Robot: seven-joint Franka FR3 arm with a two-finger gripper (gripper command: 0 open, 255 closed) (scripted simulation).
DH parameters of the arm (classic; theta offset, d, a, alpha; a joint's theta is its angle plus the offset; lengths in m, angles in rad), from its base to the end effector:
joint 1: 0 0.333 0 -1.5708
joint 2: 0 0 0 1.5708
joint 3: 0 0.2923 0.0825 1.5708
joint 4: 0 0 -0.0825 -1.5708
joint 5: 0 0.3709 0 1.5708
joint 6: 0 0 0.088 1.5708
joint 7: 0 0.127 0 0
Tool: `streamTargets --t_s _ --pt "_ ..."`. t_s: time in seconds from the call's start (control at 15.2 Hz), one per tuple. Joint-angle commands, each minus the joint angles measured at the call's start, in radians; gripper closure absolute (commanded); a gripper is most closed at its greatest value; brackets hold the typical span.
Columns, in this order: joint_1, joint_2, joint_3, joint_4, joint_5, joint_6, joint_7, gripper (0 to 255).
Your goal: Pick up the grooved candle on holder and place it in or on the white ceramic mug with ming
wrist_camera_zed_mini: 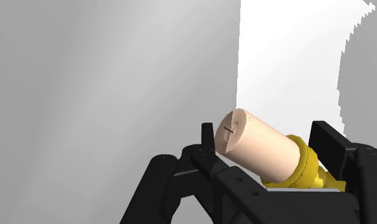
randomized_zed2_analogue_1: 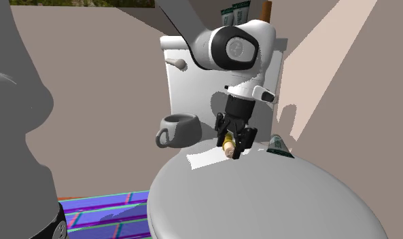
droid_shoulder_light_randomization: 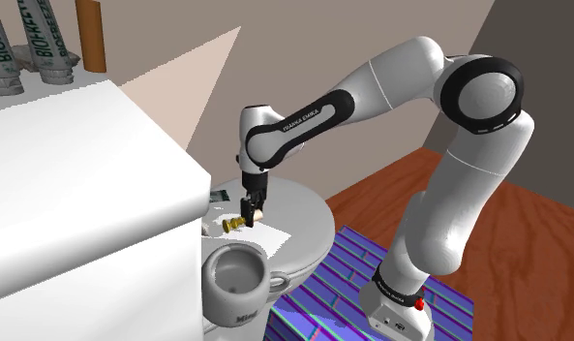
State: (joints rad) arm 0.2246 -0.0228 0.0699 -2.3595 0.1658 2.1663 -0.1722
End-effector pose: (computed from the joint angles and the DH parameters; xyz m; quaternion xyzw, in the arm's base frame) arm 0.4433 0.1440 0.2899 -0.9782 -0.1788 0.0885 0.0583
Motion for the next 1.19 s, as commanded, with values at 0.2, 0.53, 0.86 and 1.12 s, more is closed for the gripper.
streamTargets --t_s 0.2,0.53,0.86,1.12 --pt "-0.001 -0.038 -0.002 0.023 -0.004 -0.062 0.007 255" --pt "-0.003 -0.076 -0.003 0.055 -0.008 -0.130 0.015 255" --pt "-0.004 -0.108 -0.005 0.091 -0.011 -0.198 0.023 255" --pt "-0.005 -0.129 -0.006 0.125 -0.014 -0.252 0.029 255"
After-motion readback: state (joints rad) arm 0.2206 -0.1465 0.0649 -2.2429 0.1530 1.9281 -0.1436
